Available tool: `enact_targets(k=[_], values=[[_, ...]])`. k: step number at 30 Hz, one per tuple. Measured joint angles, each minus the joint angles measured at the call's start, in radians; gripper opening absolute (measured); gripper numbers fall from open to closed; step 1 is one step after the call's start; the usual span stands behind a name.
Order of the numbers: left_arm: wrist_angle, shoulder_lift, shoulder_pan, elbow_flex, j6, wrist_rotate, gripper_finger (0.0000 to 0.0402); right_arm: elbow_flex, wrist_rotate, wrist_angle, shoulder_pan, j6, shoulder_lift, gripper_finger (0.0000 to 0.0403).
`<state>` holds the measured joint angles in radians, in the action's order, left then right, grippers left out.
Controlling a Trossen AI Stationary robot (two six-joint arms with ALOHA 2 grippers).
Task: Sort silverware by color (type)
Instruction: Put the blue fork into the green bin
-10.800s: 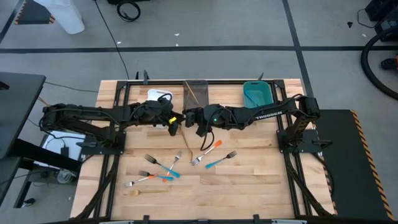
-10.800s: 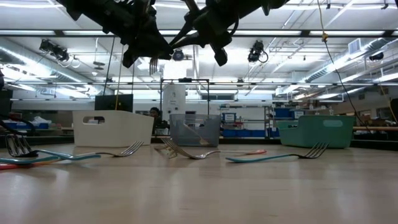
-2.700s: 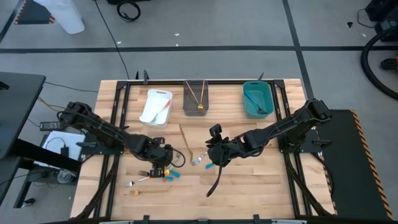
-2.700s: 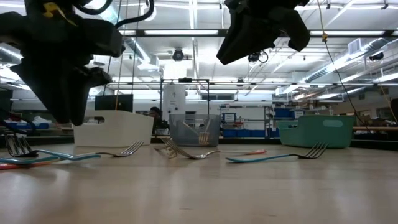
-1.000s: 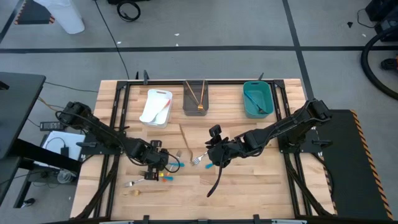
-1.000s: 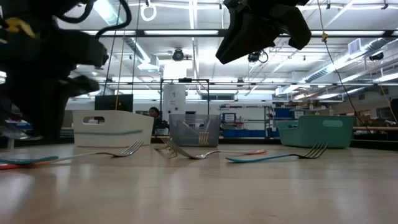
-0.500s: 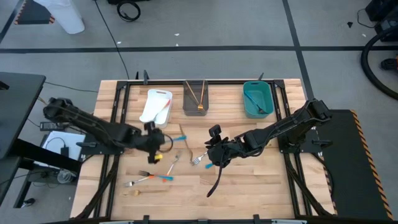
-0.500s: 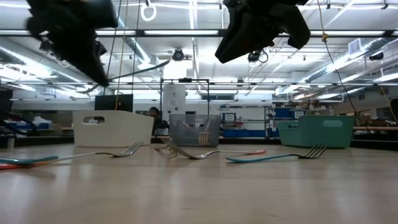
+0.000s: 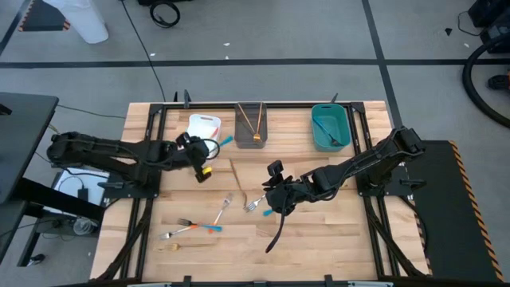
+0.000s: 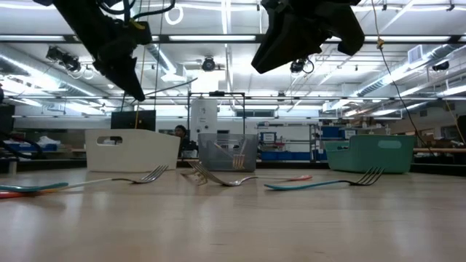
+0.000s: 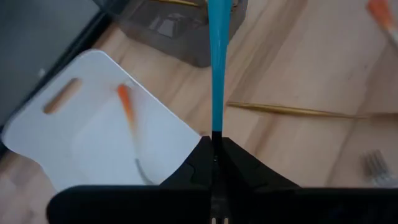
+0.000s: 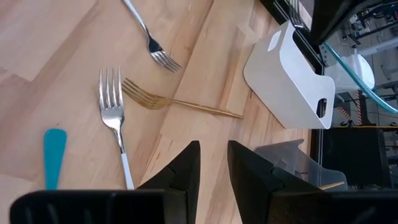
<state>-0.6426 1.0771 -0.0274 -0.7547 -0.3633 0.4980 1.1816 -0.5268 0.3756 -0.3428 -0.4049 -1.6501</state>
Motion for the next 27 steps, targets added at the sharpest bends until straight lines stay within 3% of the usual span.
enact_targets(k=[6,11,16,18,21,27], values=[[0.016,0.000,0.080,0.008,0.222,0.042,0.0022,0.000,-0.019,-0.001,0.043,0.010,0.000,0.0092],[0.078,-0.007,0.190,0.010,0.491,0.061,0.0022,0.000,-0.033,-0.082,0.160,-0.118,0.000,0.0092],[0.227,-0.053,0.349,0.011,0.709,-0.074,0.0022,0.020,0.102,-0.239,0.358,-0.247,0.000,0.0090],[0.296,-0.074,0.426,0.011,0.711,-0.178,0.0022,0.051,0.179,-0.248,0.443,-0.224,0.000,0.0088],[0.360,-0.102,0.517,0.011,0.556,-0.284,0.0022,0.097,0.294,-0.246,0.561,-0.124,0.000,0.0082],[0.378,-0.111,0.542,0.011,0.261,-0.310,0.0022,0.181,0.387,-0.206,0.691,0.028,0.000,0.0069]])
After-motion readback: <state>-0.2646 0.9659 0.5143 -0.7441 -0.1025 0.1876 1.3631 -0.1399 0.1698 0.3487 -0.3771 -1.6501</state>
